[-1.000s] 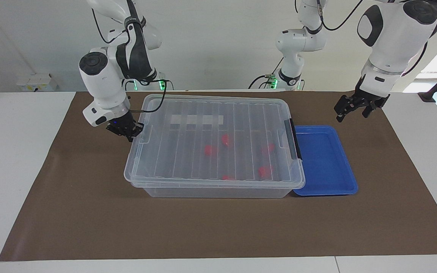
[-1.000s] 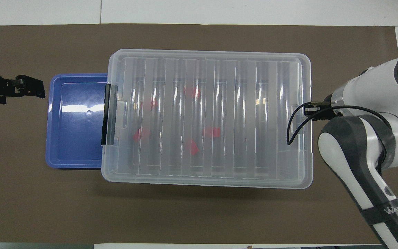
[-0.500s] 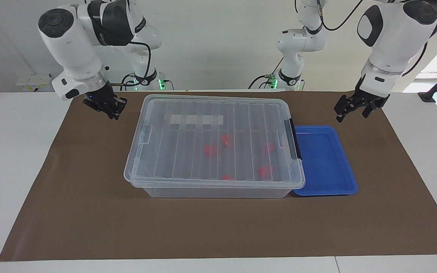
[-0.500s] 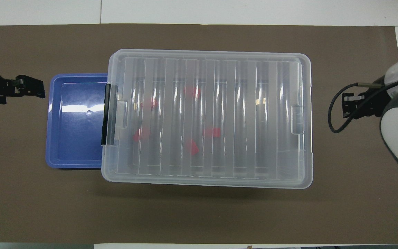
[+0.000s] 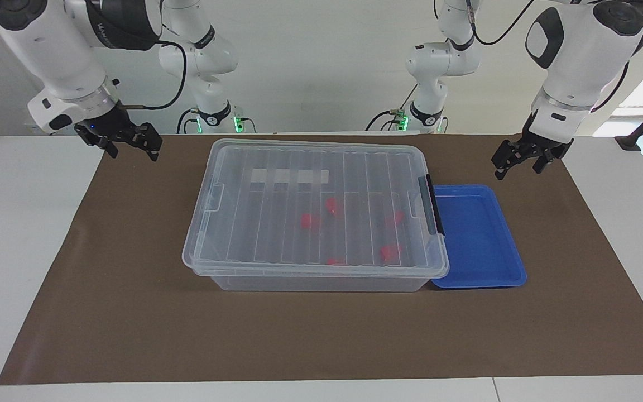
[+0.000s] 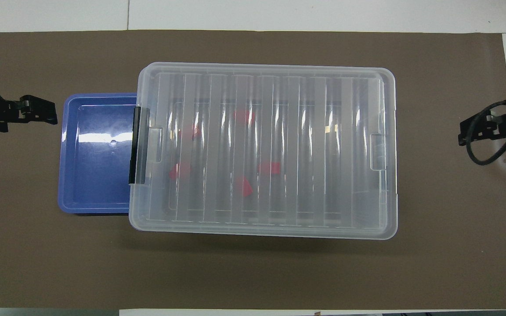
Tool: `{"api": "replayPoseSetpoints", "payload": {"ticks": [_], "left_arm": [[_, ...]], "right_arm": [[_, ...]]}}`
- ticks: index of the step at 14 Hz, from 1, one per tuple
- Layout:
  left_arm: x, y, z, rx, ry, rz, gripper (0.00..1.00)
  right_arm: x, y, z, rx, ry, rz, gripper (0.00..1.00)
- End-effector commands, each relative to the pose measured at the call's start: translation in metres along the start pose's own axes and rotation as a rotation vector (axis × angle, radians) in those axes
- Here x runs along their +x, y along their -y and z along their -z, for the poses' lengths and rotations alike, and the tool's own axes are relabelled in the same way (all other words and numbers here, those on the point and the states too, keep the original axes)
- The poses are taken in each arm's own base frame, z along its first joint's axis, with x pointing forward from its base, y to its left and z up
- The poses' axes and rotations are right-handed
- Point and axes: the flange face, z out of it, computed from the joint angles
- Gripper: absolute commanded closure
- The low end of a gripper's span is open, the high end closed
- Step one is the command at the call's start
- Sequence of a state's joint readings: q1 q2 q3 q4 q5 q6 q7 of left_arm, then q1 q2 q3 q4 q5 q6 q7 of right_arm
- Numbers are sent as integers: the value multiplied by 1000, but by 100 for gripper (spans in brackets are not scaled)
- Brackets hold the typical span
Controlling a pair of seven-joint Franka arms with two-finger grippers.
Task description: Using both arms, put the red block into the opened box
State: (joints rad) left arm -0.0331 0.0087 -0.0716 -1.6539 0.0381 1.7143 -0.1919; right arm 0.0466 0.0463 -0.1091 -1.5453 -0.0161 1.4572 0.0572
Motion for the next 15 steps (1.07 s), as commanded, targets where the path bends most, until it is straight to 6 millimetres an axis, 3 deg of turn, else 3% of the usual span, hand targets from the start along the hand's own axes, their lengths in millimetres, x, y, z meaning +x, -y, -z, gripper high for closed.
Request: {"api": "replayPoseSetpoints", "payload": {"ticks": [1,5,8,15], "left_arm": [[-4,4,5,13,4,-1,0],[-4,4,5,13,4,-1,0],[-4,4,5,13,4,-1,0],[-4,5,5,13,4,1,0]], "right_arm": [[1,-3,4,-3,7,13,0],[3,3,9,10,-19,19,0],[10,10,-1,5,0,29,0],[1,3,7,13,-10,20,0]]}}
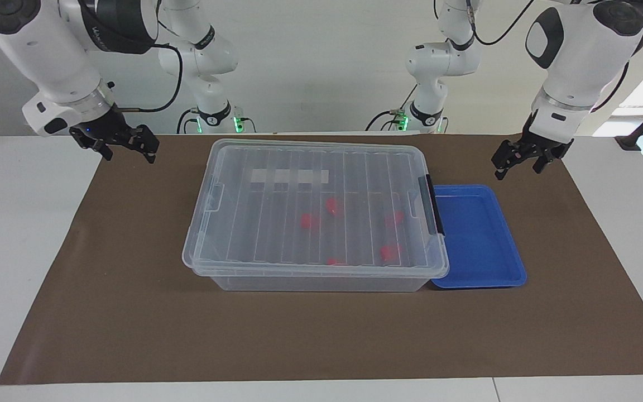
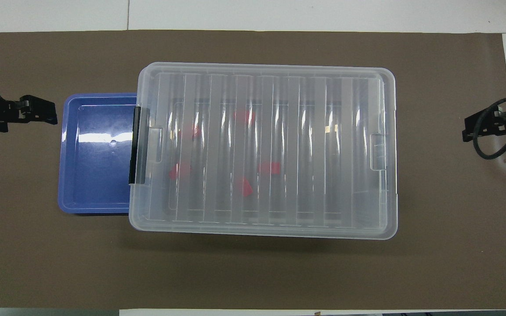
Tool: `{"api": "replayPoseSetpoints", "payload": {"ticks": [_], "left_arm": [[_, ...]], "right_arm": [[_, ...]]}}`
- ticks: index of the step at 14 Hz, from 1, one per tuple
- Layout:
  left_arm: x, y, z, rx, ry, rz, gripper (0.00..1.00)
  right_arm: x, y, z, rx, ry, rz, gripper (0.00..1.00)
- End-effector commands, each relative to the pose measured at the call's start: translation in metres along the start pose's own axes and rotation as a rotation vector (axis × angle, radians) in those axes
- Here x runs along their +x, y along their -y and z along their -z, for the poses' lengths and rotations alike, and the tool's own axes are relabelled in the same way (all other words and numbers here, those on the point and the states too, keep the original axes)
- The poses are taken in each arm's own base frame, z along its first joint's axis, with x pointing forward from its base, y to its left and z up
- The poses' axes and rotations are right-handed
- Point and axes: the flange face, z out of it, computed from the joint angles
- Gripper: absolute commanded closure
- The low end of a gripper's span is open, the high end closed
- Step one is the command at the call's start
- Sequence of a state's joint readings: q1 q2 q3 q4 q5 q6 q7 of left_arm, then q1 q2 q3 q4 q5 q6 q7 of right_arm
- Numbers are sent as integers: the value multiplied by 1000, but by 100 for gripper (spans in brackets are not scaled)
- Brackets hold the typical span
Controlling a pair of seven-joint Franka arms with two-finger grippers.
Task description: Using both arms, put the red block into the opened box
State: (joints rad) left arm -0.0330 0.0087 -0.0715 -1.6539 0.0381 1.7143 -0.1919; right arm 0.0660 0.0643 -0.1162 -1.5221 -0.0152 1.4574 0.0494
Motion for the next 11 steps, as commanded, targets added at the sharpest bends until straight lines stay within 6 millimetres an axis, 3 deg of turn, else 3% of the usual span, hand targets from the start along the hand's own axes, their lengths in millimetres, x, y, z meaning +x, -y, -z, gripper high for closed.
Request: {"api": "replayPoseSetpoints", "payload": {"ticks": [1,11], "left_arm": [[-4,4,5,13,4,-1,0],[-4,4,5,13,4,-1,0]], "right_arm": [[-4,-5,6,15,-8,0,0],[-3,-5,7,15,-16,0,0]]}}
